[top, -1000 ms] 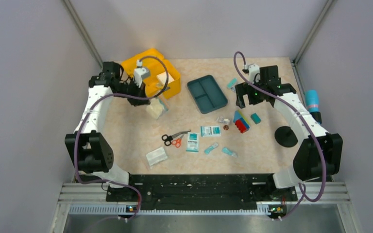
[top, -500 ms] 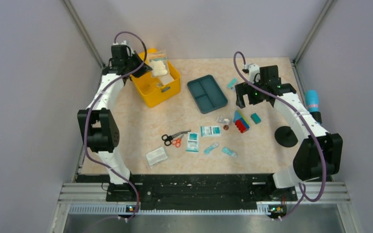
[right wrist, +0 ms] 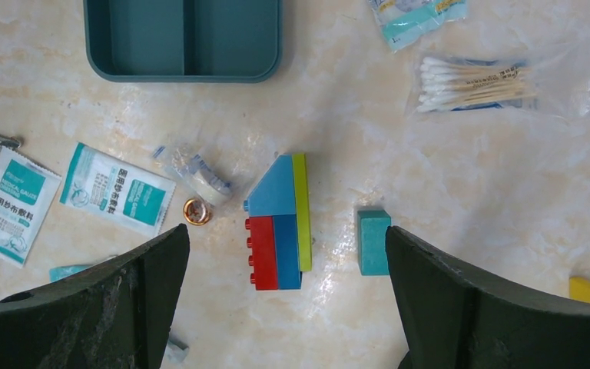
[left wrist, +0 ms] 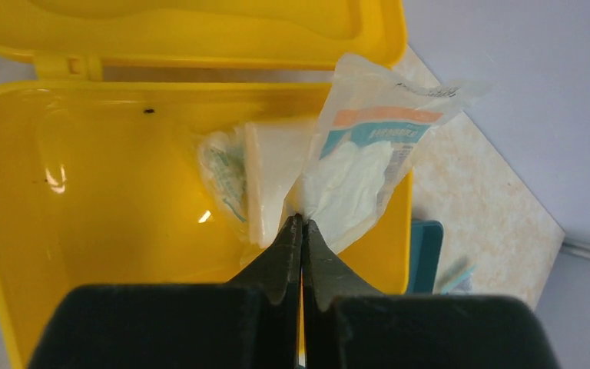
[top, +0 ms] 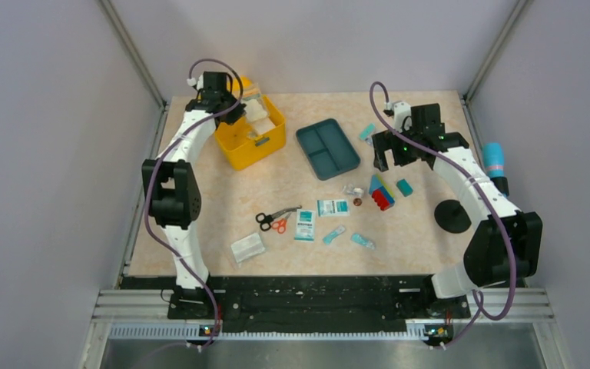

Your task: Organize the medicine kit

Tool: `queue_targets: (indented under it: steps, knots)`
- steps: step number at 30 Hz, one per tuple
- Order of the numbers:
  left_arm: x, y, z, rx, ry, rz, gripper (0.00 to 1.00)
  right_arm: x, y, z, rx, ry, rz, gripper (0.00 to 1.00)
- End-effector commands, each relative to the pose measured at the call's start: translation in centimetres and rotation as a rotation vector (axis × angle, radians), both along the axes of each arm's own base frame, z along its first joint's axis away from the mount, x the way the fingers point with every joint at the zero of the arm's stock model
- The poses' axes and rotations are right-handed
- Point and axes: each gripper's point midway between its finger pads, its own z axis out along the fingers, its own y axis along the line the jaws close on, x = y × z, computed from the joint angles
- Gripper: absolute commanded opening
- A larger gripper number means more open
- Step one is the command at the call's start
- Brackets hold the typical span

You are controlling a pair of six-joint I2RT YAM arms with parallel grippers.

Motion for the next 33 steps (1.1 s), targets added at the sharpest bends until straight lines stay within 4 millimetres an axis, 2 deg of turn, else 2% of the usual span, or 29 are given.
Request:
queue_targets:
  steps: [1, 4, 12, 13, 15, 16, 18, 20, 24, 27, 29, 31, 32, 33]
  knots:
    - [1.0, 1.4, -0.5, 0.034, 0.003, 0.088, 0.00, -0.3, 0.2, 1.9, 0.002, -0.061, 0.010, 0.96]
    - [1.3, 1.0, -1.6, 0.046, 0.019, 0.088, 0.00, -0.4, 0.3, 1.9, 0.005, -0.059, 0.014, 0.96]
    - [1.3, -2.4, -2.6, -0.004, 0.019, -0.020, 0.00, -0.4, 0.2, 1.6, 0.002, -0.054, 0.014, 0.96]
    - [1.2, -2.6, -2.7, -0.008, 0.019, -0.030, 0.03, -0.5, 0.2, 1.6, 0.004, -0.054, 0.015, 0.96]
    - [1.3, -2.8, -2.6, 0.000, 0.009, -0.051, 0.19, -0.5, 0.3, 1.5, 0.007, -0.052, 0.017, 0.96]
    - [1.3, -2.7, -2.1, 0.013, -0.004, -0.062, 0.31, -0.5, 0.3, 1.6, 0.007, -0.053, 0.016, 0.96]
    - [1.3, -2.0, -0.8, 0.033, -0.032, -0.072, 0.40, -0.4, 0.3, 1.7, 0.007, -0.058, 0.015, 0.97]
    - [0.8, -2.0, 1.7, 0.042, -0.081, -0.128, 0.51, -0.4, 0.2, 1.9, 0.006, -0.063, 0.013, 0.96]
    - [-1.0, -1.0, 6.7, 0.116, -0.188, -0.227, 0.56, -0.6, 0.3, 1.9, 0.010, -0.063, 0.014, 0.97]
    - [-4.2, -2.7, 10.0, 0.177, -0.286, -0.447, 0.57, -0.8, 0.2, 1.7, 0.010, -0.061, 0.015, 0.97]
    - [-7.8, -4.1, 10.5, 0.235, -0.349, -0.642, 0.57, -0.8, 0.2, 1.6, 0.009, -0.060, 0.016, 0.97]
    - [-12.3, -4.9, 8.7, 0.304, -0.384, -0.847, 0.57, -0.9, 0.2, 1.5, 0.010, -0.061, 0.017, 0.97]
    - [-15.2, -5.0, 6.2, 0.341, -0.371, -0.951, 0.58, -0.9, 0.3, 1.4, 0.011, -0.058, 0.018, 0.96]
    - [-18.0, -4.9, 5.4, 0.389, -0.392, -1.044, 0.58, -0.9, 0.3, 1.3, 0.013, -0.056, 0.020, 0.96]
